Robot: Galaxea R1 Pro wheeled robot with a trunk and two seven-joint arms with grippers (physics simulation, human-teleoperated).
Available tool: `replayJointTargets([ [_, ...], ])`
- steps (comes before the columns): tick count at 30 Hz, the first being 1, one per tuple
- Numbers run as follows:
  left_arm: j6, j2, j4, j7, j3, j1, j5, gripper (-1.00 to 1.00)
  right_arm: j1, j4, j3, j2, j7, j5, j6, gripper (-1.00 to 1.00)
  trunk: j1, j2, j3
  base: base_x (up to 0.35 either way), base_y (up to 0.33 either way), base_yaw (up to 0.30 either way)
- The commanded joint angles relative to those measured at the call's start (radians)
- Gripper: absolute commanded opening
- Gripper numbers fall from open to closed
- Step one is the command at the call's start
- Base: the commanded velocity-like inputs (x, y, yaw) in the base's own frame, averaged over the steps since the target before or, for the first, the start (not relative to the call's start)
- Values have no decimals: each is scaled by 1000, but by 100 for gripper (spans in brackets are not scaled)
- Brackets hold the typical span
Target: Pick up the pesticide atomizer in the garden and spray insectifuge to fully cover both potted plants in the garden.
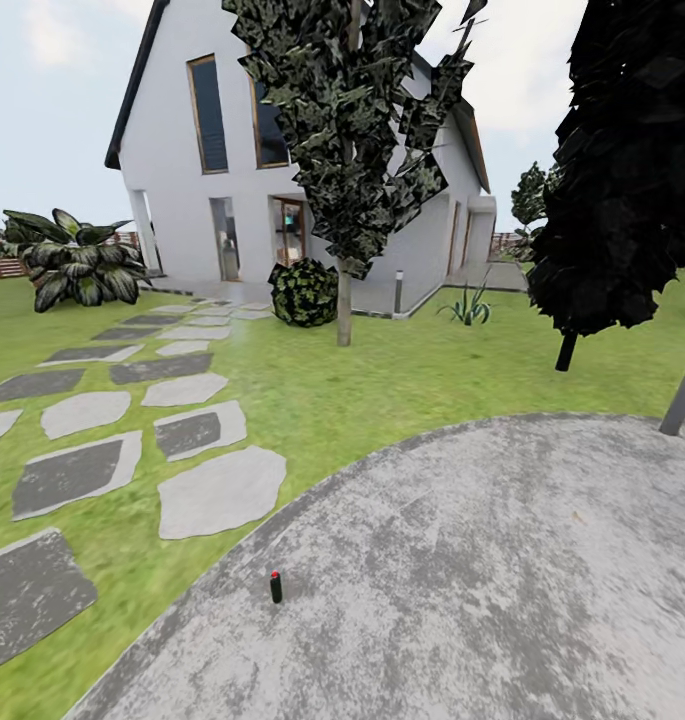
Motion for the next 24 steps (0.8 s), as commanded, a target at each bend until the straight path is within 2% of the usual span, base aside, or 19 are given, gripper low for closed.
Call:
replayJointTargets([
  [1,-3,0,1,0,4,-1,-1,100,-1,1,0,0,-1,0,-3,100,0,0,-1,267,-158,-96],
  [24,-2,1,3,0,4,-1,-3,100,-1,1,3,1,1,1,-5,100,0,0,-1,268,-193,-8],
])
